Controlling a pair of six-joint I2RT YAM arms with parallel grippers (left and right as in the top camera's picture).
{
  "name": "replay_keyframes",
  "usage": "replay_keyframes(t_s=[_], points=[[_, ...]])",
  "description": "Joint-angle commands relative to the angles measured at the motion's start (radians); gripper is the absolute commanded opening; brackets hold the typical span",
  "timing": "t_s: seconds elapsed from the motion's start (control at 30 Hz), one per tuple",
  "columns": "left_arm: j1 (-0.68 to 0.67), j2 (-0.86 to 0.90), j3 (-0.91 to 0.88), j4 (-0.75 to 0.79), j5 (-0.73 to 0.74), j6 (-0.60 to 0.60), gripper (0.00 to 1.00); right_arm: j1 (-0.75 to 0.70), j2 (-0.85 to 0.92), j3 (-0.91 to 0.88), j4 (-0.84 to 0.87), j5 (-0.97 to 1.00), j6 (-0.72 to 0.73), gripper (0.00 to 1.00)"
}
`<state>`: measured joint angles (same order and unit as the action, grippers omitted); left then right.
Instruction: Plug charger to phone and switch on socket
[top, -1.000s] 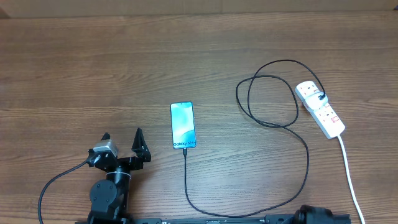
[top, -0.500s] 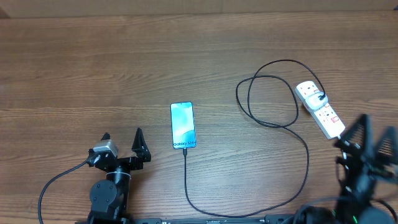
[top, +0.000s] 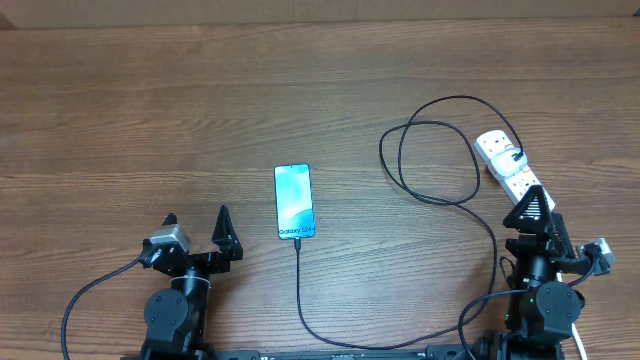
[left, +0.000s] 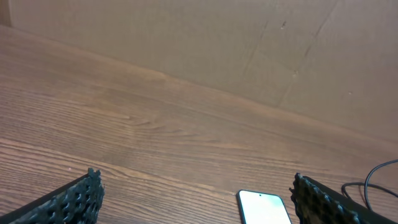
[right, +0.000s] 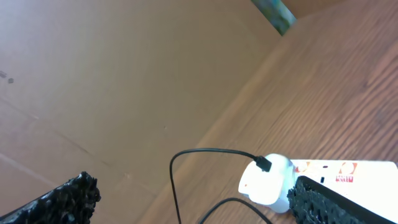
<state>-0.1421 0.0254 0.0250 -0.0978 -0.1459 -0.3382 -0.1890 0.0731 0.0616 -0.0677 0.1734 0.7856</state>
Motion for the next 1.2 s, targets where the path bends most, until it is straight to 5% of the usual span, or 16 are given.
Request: replay_keyframes(t_s=[0.0,1.17], points=[[0.005,-0.002,-0.005,0.002,0.009,-0.006,1.00,0.004,-0.003,-0.035,0.002,0.012,0.018,1.00],[0.005,-0.002,-0.005,0.002,0.009,-0.006,1.00,0.014,-0.071,-0.053,-0.001,-0.022,-0.034,1.00]])
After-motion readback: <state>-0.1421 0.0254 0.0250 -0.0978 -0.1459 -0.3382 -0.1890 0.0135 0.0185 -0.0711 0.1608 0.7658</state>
